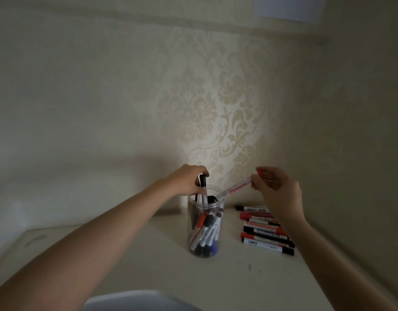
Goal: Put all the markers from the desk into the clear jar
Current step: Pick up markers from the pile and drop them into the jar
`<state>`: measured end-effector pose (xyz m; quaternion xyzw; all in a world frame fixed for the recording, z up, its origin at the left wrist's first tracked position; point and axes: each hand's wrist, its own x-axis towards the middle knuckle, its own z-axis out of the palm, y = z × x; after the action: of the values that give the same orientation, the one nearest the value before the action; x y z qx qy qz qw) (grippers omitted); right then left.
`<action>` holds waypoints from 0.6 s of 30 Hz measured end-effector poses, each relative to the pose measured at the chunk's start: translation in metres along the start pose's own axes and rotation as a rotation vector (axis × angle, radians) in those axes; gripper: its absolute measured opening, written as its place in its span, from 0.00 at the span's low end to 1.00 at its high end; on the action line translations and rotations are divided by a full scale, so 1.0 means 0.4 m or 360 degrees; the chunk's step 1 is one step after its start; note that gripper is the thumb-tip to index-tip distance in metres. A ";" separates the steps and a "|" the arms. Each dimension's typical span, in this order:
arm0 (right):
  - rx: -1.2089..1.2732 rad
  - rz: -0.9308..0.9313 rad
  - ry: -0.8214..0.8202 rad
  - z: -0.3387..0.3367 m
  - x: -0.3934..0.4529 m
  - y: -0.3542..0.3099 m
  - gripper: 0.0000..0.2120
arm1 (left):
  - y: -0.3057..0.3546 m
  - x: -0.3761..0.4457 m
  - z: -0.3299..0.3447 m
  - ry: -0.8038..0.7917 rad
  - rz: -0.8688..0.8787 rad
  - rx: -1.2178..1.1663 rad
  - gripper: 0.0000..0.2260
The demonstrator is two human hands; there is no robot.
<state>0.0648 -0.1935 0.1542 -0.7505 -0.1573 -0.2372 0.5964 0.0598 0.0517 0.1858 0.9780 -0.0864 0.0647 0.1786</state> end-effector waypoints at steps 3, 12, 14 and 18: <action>-0.0039 -0.0095 -0.0054 0.028 0.005 -0.012 0.11 | -0.037 -0.004 0.018 0.0176 -0.0052 -0.0362 0.10; -0.0462 -0.0459 -0.0251 0.129 0.014 -0.019 0.10 | -0.083 -0.036 0.055 0.0411 0.0269 -0.0504 0.11; -0.0574 -0.0473 -0.0270 0.140 0.016 -0.009 0.09 | -0.079 -0.040 0.061 0.0411 0.0267 -0.0571 0.10; -0.0964 -0.0444 -0.0370 0.173 -0.005 0.015 0.10 | -0.070 -0.030 0.077 0.0542 0.0187 -0.0567 0.06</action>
<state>0.0780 -0.1277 0.1361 -0.8866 -0.2477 -0.2653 0.2869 0.0565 0.0682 0.1458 0.8993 -0.1219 0.2225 0.3561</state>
